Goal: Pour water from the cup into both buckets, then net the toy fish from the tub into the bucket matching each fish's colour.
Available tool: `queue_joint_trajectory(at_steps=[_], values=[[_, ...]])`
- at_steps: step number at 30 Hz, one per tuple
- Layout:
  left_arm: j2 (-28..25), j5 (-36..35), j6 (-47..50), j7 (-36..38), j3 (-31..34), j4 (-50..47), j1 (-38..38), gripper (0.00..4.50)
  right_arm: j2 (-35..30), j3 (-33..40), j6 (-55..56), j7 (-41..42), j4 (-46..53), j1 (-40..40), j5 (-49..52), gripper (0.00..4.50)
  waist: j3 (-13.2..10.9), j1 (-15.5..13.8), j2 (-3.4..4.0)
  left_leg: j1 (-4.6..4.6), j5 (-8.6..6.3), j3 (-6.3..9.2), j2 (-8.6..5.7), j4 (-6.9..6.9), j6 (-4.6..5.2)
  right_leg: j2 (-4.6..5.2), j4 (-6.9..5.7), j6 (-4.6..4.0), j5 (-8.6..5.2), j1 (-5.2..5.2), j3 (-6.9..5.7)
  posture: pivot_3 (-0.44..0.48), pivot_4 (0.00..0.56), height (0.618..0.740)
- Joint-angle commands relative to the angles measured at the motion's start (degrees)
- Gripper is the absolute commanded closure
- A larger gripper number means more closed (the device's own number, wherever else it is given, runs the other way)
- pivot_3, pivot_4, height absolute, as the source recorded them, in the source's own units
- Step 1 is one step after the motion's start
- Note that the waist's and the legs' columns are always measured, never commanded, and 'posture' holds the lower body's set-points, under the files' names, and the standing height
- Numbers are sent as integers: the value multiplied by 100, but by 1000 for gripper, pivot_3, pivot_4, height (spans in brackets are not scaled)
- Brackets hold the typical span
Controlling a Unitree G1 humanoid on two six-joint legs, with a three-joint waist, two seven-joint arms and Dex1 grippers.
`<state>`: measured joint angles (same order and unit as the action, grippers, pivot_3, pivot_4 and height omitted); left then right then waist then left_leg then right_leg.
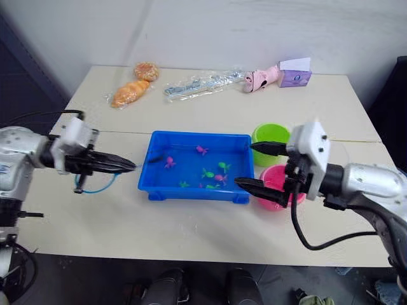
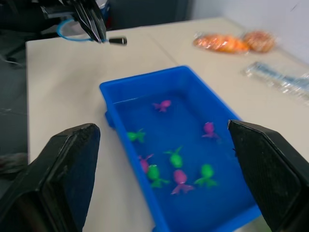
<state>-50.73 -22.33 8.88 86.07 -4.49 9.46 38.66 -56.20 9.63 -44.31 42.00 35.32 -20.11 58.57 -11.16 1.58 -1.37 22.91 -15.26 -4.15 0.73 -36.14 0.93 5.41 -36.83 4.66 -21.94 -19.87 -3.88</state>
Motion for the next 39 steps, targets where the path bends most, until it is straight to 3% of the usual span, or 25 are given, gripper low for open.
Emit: queue_joint_trajectory(at_steps=[1, 5, 10, 39], values=[[546, 92, 125, 72, -554, -718, 409, 4472, -4, -622, -246, 101, 236, -454, -191, 0, -1, -12, 2, 21, 6, 4, -1, -12, 7, 0, -6, 1, 0, -10, -8, 0, 150, 740], [1300, 481, -119, -211, -1065, -735, 624, 4472, 374, -976, -560, -277, 230, -699, -155, 0, -2, -24, 2, 43, -1, 13, -9, -47, 25, 0, -23, 13, 7, -2, -24, 0, 150, 740], [1896, 306, -192, -339, -959, -615, 786, 4472, 622, -1043, -708, -444, 168, -799, -232, 0, -3, -19, 4, 68, -5, 40, -9, -97, 33, -1, -22, 24, 13, 6, -44, 0, 150, 740], [2009, 480, -166, -571, -970, -748, 253, 4472, 583, -976, -1092, -56, 126, -663, -263, 0, -3, -32, 5, 50, -2, 53, -9, -100, 32, -1, -13, 24, 13, 26, -52, 0, 150, 740]])
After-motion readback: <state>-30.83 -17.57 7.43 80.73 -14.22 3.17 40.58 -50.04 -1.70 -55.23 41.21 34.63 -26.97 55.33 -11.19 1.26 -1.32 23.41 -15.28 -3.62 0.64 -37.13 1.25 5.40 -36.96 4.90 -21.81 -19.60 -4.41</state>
